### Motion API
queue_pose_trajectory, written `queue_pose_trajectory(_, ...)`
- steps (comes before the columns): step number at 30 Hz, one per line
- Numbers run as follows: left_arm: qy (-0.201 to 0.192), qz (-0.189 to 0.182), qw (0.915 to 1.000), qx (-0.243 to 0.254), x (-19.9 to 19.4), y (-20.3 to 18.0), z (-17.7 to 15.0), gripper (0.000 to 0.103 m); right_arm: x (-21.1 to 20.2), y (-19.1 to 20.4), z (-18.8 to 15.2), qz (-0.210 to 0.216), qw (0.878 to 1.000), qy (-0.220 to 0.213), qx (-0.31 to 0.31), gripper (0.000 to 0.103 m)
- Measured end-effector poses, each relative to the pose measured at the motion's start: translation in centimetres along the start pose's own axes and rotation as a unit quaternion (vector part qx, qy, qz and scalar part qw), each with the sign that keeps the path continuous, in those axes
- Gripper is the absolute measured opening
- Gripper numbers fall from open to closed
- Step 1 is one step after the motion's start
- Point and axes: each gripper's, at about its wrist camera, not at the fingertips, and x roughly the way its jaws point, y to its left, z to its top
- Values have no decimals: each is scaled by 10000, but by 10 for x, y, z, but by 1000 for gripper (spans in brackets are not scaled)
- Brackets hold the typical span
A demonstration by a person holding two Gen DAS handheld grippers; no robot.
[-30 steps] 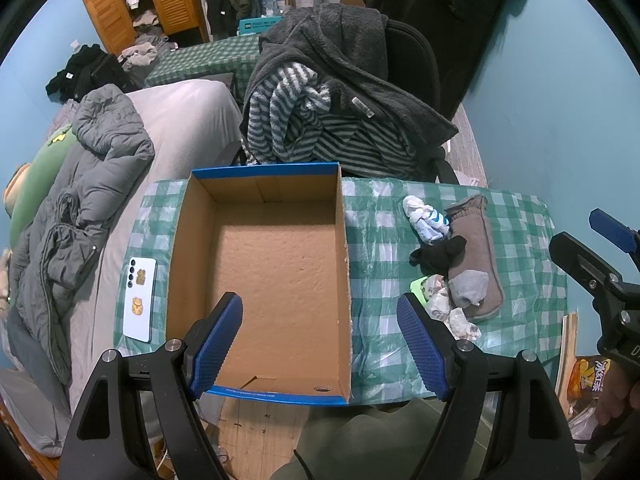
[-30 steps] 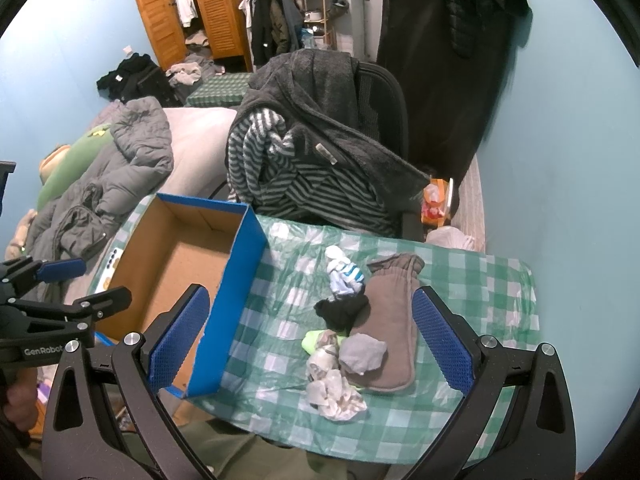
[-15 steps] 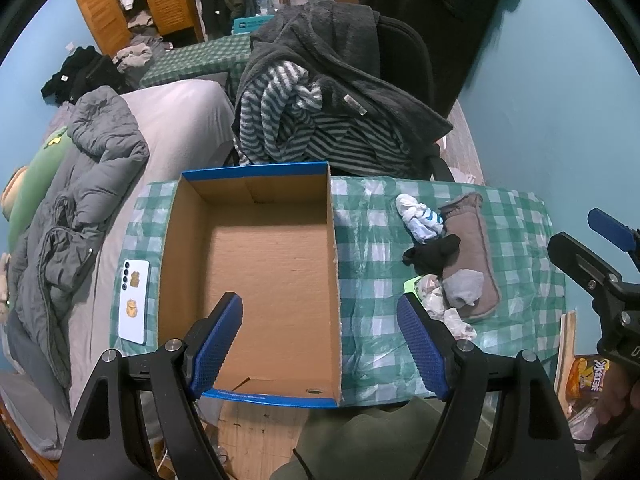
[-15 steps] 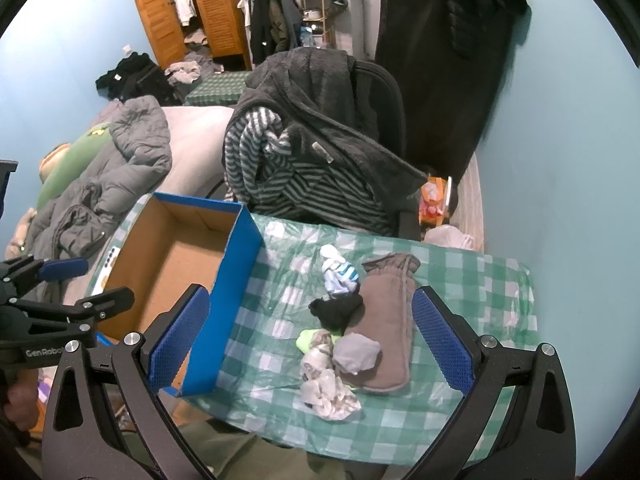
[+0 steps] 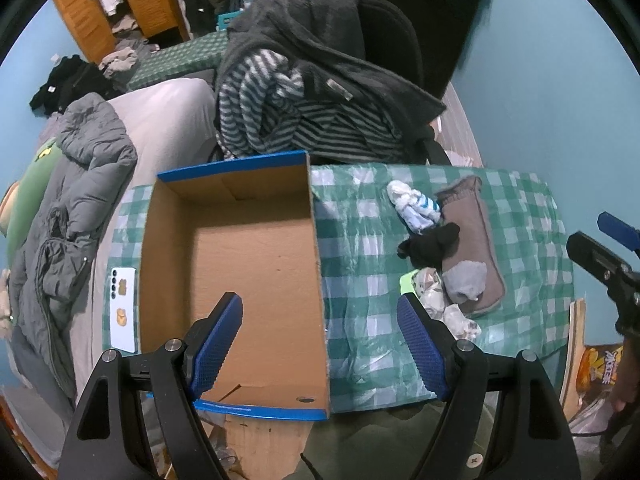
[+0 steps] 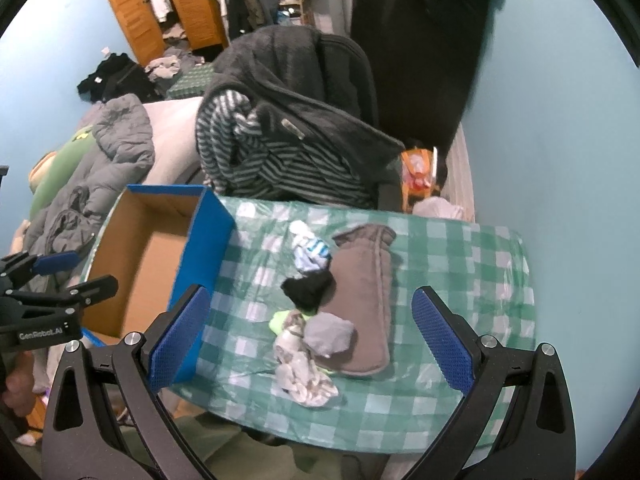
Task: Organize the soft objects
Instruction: 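Move both grippers down toward the pile of socks beside the box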
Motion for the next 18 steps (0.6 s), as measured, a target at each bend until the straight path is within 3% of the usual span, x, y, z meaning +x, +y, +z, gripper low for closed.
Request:
queue_pose_trajectory(9, 343, -93, 9990, 258, 35, -30, -1, 81, 28, -21, -13, -72, 9995, 279, -98, 101)
queue_pose_trajectory(18, 542, -117, 9974, 458, 65, -54, -4, 81, 66, -30, -30, 126, 9976, 569, -363, 100)
